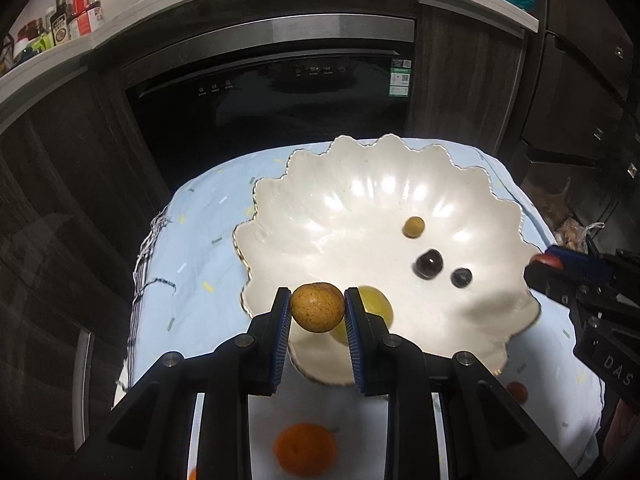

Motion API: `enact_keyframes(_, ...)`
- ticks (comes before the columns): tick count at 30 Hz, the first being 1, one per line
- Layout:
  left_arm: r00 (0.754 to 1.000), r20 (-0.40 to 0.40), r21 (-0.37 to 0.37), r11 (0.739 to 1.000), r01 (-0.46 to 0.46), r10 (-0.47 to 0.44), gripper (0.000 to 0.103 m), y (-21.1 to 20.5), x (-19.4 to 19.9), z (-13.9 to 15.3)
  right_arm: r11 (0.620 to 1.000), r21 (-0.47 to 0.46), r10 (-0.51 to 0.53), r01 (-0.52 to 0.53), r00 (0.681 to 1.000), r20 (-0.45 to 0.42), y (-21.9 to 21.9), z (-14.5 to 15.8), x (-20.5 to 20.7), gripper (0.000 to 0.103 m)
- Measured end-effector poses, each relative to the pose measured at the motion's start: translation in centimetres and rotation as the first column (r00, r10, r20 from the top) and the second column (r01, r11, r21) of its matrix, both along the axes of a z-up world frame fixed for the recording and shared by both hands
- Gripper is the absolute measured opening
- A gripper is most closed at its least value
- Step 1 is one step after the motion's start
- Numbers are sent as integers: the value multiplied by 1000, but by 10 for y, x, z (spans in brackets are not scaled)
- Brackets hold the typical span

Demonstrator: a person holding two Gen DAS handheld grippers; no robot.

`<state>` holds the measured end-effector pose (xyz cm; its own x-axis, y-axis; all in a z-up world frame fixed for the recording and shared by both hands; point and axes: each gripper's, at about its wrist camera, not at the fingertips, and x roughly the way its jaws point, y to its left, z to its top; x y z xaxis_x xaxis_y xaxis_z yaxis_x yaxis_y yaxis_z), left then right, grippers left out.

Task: Organize fruits
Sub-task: 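Carry both fruits over the white bowl and open both tools to drop them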

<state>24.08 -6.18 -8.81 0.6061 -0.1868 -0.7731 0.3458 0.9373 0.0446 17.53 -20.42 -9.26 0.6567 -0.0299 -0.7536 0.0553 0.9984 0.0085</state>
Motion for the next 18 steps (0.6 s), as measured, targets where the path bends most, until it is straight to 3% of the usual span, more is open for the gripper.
enact_keyframes(12,999,-33,3,1000,-15,15,27,2,29,-19,1000,20,1,1,998,-67,9,-19,23,27)
enact_keyframes(16,999,-36,-2,1000,-24,24,47,4,31,-22,1000,30,5,-2,996,-90,12,-26,27,28)
enact_keyframes(18,999,-27,-2,1000,-22,22,47,4,30,-21,999,42,2,2,996,-93,11,-27,28,28)
